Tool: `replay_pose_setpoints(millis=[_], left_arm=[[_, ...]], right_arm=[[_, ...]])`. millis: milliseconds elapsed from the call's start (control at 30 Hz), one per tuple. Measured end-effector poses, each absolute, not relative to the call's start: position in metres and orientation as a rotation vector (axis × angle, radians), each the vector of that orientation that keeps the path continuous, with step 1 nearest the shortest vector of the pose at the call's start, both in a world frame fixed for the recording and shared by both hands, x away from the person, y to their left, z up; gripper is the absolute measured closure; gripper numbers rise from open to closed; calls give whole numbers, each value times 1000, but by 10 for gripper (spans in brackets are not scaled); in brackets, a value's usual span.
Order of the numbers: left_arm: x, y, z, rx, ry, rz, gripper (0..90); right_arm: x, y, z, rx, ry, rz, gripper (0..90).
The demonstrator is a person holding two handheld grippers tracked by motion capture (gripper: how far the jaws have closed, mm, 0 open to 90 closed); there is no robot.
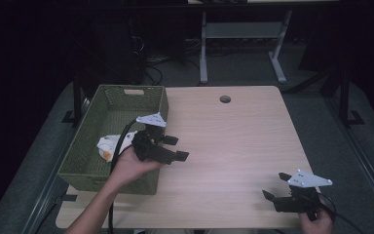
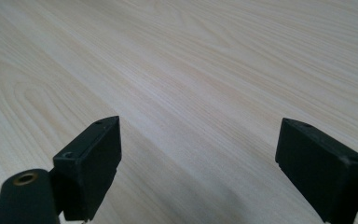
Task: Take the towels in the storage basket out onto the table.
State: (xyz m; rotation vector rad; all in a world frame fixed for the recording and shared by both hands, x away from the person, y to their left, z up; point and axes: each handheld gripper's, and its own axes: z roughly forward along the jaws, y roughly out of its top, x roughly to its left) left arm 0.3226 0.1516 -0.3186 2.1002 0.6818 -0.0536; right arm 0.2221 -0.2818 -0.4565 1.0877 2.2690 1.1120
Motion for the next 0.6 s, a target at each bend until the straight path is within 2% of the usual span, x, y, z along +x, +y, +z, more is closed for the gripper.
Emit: replay_pose_setpoints(millis=[600], left_arm=[[341, 197, -316, 2108, 767, -66, 260]], right_arm=[[221, -285, -455, 1094, 2257, 1115, 140]])
